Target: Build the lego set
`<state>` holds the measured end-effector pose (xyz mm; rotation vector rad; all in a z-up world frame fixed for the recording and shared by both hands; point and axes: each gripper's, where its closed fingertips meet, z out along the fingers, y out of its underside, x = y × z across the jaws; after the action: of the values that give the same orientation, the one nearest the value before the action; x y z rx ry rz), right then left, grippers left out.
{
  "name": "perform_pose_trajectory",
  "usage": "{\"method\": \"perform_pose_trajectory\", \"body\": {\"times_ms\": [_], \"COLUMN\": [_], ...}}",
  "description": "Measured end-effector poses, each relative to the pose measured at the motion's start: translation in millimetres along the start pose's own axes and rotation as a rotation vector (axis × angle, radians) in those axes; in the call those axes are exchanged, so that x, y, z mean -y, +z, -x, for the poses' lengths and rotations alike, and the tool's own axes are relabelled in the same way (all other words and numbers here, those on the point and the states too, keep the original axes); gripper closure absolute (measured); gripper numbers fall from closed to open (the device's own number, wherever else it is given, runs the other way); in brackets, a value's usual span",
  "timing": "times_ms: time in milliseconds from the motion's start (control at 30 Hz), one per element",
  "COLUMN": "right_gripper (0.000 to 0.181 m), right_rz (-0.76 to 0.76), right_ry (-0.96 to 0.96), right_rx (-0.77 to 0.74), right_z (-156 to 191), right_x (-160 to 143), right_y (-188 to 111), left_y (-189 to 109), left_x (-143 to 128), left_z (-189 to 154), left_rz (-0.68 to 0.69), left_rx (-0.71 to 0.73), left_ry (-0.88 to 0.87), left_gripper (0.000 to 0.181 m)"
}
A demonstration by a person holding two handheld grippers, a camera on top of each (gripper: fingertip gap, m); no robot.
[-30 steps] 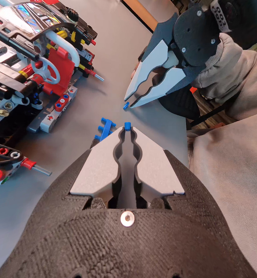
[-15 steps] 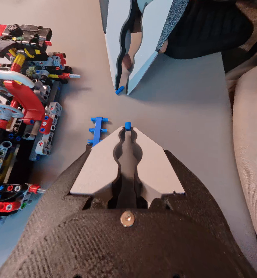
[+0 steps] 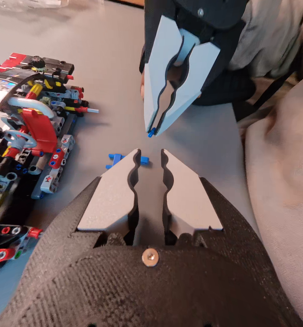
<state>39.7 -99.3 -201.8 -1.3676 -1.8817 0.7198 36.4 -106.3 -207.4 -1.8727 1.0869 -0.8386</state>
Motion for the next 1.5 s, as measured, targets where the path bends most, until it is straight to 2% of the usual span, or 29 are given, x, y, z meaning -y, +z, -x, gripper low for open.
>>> {"method": "perform_pose_trajectory", "body": {"times_ms": [100, 367, 500, 733, 833, 1100, 1167, 1200, 1233, 1333, 1400, 1500], "right_gripper": [0.179, 0.179, 0.179, 0.175, 0.176, 0.179, 0.179, 0.179, 0.179, 0.179, 0.179, 0.179], "right_rz": [-0.018, -0.02, -0.096, -0.368, -0.406, -0.435, -0.429, -0.428, -0.422, -0.393, -0.357, -0.324], "right_ry": [-0.071, -0.198, -0.257, -0.226, -0.24, -0.217, -0.169, -0.141, -0.108, -0.006, 0.023, 0.02], "right_rx": [-0.008, -0.047, -0.07, -0.148, -0.19, -0.184, -0.157, -0.162, -0.167, -0.196, -0.194, -0.165], "right_z": [4.2, 9.2, 11.3, 6.7, 4.9, 3.3, 0.6, -5.1, -12.4, -35.8, -41.1, -35.4], "right_x": [11.0, 18.1, 29.3, 64.0, 69.5, 72.6, 69.4, 66.9, 62.5, 42.4, 29.1, 18.2], "right_y": [0.9, 0.4, -7.0, -29.4, -32.6, -35.7, -35.7, -38.5, -42.0, -50.7, -50.8, -46.3], "left_y": [-0.7, -6.8, -14.0, -38.1, -41.9, -45.4, -42.4, -38.0, -32.2, -13.9, -2.9, 8.8], "left_x": [8.6, 19.1, 28.6, 59.4, 64.9, 68.9, 66.1, 59.7, 48.9, 7.0, -9.5, -18.4], "left_z": [-5.2, -11.8, -17.5, -23.2, -24.2, -25.5, -21.7, -16.5, -10.5, 4.6, 3.3, 3.1], "left_rz": [-0.053, -0.141, -0.208, -0.417, -0.452, -0.481, -0.459, -0.417, -0.346, -0.076, 0.038, 0.131], "left_rx": [-0.063, -0.208, -0.315, -0.47, -0.504, -0.558, -0.492, -0.411, -0.312, -0.047, 0.004, 0.055], "left_ry": [-0.083, -0.274, -0.369, -0.463, -0.5, -0.548, -0.498, -0.436, -0.349, -0.062, 0.025, 0.12], "left_gripper": [0.166, 0.178, 0.179, 0.18, 0.18, 0.18, 0.179, 0.175, 0.168, 0.163, 0.161, 0.158]}}
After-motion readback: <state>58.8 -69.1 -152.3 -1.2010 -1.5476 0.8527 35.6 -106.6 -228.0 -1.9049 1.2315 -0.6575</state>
